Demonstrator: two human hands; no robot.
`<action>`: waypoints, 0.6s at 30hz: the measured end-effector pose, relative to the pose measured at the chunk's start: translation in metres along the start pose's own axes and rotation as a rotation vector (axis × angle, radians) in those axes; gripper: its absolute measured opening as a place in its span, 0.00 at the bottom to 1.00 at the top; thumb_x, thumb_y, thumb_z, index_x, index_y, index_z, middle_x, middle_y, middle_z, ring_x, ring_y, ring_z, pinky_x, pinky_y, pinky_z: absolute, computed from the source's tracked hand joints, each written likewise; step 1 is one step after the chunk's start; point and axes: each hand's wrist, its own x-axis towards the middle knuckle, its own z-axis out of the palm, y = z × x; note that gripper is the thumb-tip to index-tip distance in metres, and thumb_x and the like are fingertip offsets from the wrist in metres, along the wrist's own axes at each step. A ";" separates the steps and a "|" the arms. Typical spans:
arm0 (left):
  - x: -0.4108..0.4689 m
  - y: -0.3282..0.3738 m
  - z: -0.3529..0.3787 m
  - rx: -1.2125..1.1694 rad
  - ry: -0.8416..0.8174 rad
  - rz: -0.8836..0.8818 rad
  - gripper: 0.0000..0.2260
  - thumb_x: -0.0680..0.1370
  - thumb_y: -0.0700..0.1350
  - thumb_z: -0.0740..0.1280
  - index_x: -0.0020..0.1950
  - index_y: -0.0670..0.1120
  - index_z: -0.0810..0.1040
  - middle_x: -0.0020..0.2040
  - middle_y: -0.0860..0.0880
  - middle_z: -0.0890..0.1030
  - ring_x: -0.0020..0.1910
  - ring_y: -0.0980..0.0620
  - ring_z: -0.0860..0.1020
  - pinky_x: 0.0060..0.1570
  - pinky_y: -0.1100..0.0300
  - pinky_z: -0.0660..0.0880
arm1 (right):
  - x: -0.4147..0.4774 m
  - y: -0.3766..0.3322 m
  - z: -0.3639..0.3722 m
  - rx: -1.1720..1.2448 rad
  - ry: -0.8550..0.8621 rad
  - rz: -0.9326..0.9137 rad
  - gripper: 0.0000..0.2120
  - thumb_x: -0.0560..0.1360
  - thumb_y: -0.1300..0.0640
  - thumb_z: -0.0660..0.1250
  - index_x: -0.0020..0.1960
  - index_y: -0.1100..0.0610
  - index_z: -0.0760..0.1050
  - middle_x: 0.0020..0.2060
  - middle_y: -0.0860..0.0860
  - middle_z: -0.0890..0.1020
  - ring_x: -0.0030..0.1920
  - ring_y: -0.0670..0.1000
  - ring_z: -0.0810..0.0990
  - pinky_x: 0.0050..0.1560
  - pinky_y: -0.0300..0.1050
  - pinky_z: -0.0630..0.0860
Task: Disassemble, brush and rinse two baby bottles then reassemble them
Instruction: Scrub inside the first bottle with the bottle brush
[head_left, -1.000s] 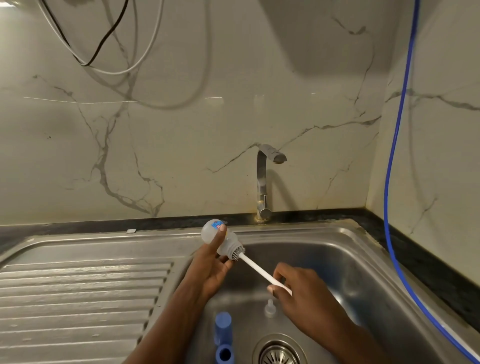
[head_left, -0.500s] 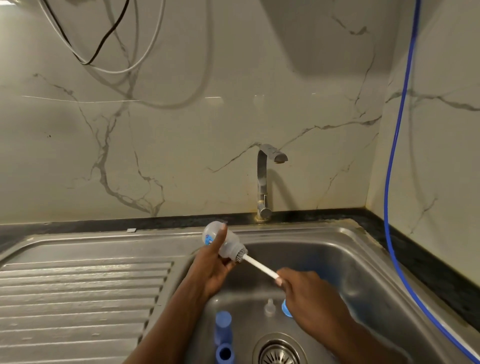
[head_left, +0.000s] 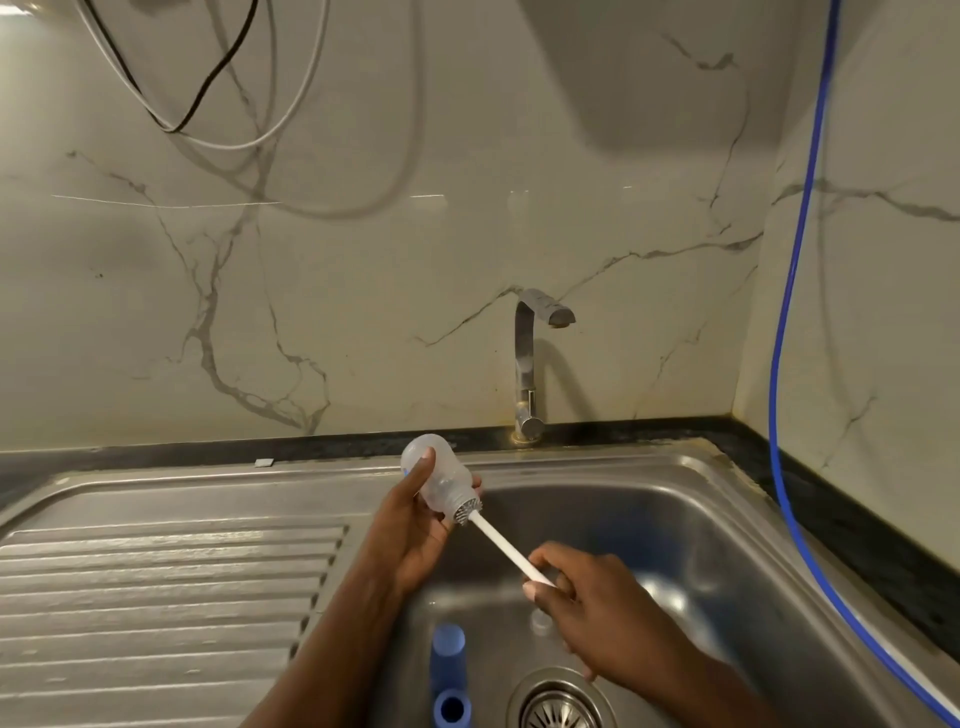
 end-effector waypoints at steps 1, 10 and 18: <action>0.001 0.001 0.000 0.016 0.007 0.010 0.26 0.73 0.47 0.70 0.67 0.38 0.69 0.65 0.33 0.74 0.61 0.36 0.76 0.52 0.46 0.80 | 0.001 0.001 -0.001 -0.059 0.021 -0.038 0.04 0.78 0.51 0.63 0.49 0.50 0.75 0.30 0.44 0.73 0.35 0.45 0.72 0.37 0.42 0.71; -0.002 0.008 -0.002 -0.122 -0.136 0.014 0.44 0.58 0.49 0.84 0.68 0.33 0.71 0.57 0.33 0.79 0.52 0.40 0.81 0.52 0.47 0.81 | 0.004 -0.014 -0.031 1.087 -0.580 0.427 0.14 0.79 0.57 0.61 0.60 0.64 0.77 0.29 0.51 0.66 0.21 0.42 0.60 0.17 0.33 0.59; 0.004 0.027 -0.020 -0.169 0.043 0.147 0.34 0.69 0.53 0.76 0.68 0.37 0.69 0.51 0.36 0.81 0.50 0.41 0.80 0.52 0.46 0.80 | -0.001 -0.018 -0.036 1.116 -0.706 0.424 0.17 0.77 0.56 0.61 0.59 0.63 0.80 0.29 0.52 0.66 0.21 0.44 0.60 0.18 0.34 0.60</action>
